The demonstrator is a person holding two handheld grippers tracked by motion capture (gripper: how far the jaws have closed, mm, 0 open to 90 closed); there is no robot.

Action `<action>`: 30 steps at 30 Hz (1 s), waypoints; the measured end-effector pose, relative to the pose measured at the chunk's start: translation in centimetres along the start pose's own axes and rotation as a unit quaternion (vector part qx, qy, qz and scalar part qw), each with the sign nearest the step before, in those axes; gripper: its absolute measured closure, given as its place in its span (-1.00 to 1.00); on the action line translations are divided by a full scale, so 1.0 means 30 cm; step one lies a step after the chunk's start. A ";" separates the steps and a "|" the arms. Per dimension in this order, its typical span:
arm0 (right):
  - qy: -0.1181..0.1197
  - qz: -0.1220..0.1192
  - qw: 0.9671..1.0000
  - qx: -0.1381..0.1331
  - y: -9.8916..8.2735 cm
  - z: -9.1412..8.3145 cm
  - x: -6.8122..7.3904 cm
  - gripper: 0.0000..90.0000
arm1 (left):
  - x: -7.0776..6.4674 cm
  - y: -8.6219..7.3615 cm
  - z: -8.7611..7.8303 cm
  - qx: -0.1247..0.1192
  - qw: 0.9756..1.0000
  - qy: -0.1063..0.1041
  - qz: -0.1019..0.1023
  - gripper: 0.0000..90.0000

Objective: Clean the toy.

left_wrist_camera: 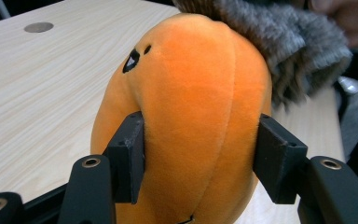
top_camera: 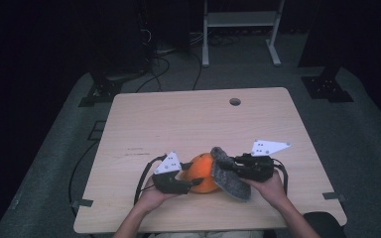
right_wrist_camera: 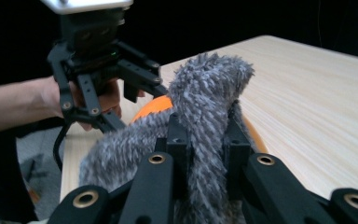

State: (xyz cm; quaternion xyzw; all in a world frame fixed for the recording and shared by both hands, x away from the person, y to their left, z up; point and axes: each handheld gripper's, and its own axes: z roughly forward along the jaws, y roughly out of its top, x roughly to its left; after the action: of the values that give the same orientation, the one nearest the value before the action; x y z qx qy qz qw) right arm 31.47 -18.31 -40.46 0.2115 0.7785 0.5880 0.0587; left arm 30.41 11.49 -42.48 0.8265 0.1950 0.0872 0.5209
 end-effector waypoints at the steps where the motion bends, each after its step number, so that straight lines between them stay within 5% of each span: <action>1: -0.005 -0.007 1.000 0.000 -0.001 0.006 0.008 0.71 | 0.000 0.002 -0.004 0.001 1.000 -0.001 0.000 -0.07; 5: -0.034 0.009 0.999 0.028 -0.025 0.007 -0.027 0.71 | 0.002 0.007 -0.021 -0.002 1.000 0.000 0.001 -0.07; 7: -0.029 0.017 0.999 0.024 -0.027 0.006 -0.023 0.71 | 0.003 0.004 -0.021 0.002 1.000 -0.003 0.001 -0.07; 11: -0.007 -0.015 1.000 0.008 0.001 0.019 0.028 0.71 | 0.008 0.002 -0.019 0.002 1.000 -0.007 -0.006 -0.09; 15: -0.028 -0.005 0.999 0.026 -0.012 0.024 -0.002 0.71 | 0.004 0.001 -0.001 -0.009 1.000 0.005 -0.019 -0.43; 20: -0.046 0.010 0.998 0.030 -0.016 0.012 -0.018 0.71 | -0.013 -0.009 0.035 0.021 0.999 0.029 0.010 -0.67; 22: -0.043 0.000 0.999 0.025 -0.010 0.016 0.001 0.71 | -0.017 -0.015 0.039 0.017 0.999 0.036 0.011 -0.56; 25: -0.002 0.003 1.000 -0.002 0.003 0.020 0.020 0.70 | -0.025 -0.006 0.029 0.015 0.999 0.040 0.018 -0.27; 27: -0.010 -0.011 1.000 0.002 0.008 0.023 0.025 0.70 | -0.026 0.009 0.013 0.009 0.999 0.033 0.016 -0.16; 30: -0.026 0.009 1.000 0.014 -0.004 0.015 -0.006 0.71 | -0.018 0.023 -0.013 -0.001 1.000 0.019 0.009 -0.13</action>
State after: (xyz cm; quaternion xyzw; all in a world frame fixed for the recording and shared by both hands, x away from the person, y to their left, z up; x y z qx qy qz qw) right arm 31.75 -18.00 -40.75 0.2341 0.7828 0.5721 0.0709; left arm 29.95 11.33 -41.67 0.8261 0.1974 0.1077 0.5167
